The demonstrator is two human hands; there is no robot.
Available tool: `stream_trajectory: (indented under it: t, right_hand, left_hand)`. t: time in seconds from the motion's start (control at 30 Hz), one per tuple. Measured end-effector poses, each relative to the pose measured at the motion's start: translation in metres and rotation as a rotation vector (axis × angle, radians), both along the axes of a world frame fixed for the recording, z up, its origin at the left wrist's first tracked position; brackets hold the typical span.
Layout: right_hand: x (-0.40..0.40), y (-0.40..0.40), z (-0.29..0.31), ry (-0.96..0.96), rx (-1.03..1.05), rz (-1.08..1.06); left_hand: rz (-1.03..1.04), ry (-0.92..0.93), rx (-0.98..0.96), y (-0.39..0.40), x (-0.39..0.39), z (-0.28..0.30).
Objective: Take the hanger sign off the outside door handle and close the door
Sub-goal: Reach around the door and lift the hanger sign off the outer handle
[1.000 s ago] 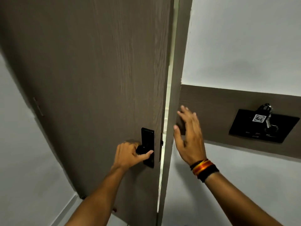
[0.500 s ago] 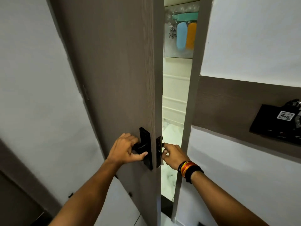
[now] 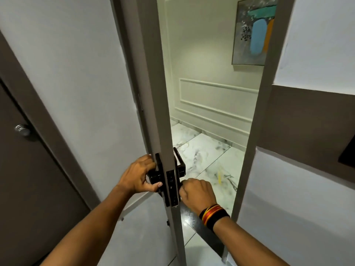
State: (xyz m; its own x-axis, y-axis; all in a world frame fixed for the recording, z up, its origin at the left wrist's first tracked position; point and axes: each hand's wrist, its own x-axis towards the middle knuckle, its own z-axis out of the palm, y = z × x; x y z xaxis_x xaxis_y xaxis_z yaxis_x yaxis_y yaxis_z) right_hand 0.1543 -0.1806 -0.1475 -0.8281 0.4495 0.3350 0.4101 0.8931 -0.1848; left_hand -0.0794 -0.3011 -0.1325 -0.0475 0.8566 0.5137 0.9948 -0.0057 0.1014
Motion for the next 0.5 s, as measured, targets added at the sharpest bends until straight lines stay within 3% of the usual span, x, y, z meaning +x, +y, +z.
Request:
stream_trajectory:
  t: [0.13, 0.3, 0.5]
  right_hand:
    - [-0.004, -0.035, -0.001, 0.15, 0.118, 0.03]
    - [-0.028, -0.055, 0.017, 0.393, 0.106, 0.054]
    - [-0.034, -0.043, 0.018, 0.395, 0.022, 0.064]
  left_hand:
    - [0.005, -0.025, 0.022, -0.023, -0.009, 0.004]
    - [-0.033, -0.051, 0.119, -0.045, -0.019, 0.001]
    - [-0.059, -0.076, 0.142, -0.06, -0.03, 0.003]
